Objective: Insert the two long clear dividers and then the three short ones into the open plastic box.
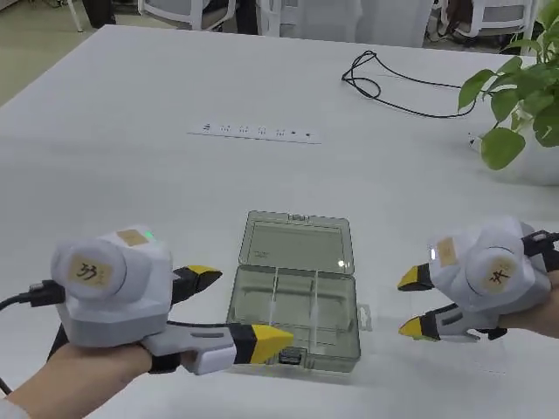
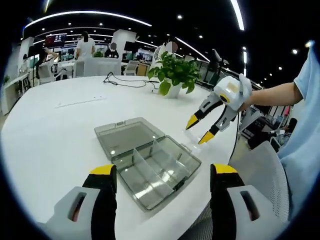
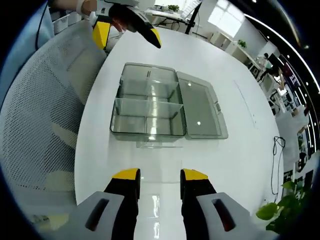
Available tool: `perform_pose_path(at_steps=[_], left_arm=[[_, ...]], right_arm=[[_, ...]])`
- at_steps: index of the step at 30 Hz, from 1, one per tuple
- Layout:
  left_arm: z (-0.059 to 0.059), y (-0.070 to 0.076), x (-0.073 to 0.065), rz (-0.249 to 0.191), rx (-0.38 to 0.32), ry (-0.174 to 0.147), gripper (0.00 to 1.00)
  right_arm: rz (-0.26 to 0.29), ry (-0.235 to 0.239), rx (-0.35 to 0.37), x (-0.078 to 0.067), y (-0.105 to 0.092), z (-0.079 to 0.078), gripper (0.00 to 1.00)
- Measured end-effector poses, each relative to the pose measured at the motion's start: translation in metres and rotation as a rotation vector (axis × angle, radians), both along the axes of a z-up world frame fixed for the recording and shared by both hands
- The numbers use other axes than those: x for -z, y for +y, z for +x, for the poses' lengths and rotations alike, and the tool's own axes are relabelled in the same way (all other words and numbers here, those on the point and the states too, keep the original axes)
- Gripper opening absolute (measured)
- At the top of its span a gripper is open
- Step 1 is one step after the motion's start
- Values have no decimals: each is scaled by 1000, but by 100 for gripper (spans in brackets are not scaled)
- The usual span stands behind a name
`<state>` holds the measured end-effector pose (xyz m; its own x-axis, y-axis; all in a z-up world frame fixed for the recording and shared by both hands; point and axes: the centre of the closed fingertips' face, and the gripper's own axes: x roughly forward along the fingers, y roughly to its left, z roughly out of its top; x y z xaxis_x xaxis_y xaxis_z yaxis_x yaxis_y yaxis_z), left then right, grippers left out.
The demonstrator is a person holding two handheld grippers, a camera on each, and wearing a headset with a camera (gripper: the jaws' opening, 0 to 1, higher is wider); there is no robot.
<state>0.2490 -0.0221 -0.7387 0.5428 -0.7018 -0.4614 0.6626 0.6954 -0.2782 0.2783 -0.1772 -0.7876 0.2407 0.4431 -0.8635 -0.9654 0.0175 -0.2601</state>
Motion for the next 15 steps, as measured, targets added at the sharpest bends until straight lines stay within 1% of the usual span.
perform_pose_path(at_steps=[1,3,4,5,6,7,8,9,10,11,12,13,14,15], left_arm=[[3,-4,-2,-22,1,14,75],[5,-9,-3,-49,-3,41,73],[6,-12,-3,-62,-4,53,73],[8,-14,-3,-75,-8,79,70],[9,-17,-3,-90,-7,91,67],[10,-20,-4,-114,-10,107,66],[12,-23,-3,-130,-13,133,64],[13,-26,-4,-147,-16,147,63],[14,-29,-5,-162,-10,158,62],[14,-34,-5,-186,-5,192,60],[15,-38,-6,-211,-9,217,59],[18,-39,-6,-216,-13,215,59],[18,-43,-7,-232,-12,241,58],[18,-47,-9,-258,-5,254,53]], right_arm=[[6,-8,-9,-5,4,-1,32],[19,-42,-3,-14,10,2,32],[34,-70,-13,-21,15,4,32],[40,-82,-16,-24,18,4,32],[42,-88,-14,-27,20,4,32],[48,-106,-31,-32,25,4,32],[49,-122,-40,-35,28,4,32],[48,-144,-41,-39,30,5,32],[51,-148,-50,-42,34,4,32],[59,-168,-60,-46,39,4,32],[61,-176,-64,-49,42,4,32],[65,-176,-71,-51,45,3,32],[70,-191,-78,-54,48,3,32],[70,-202,-86,-56,50,3,32]])
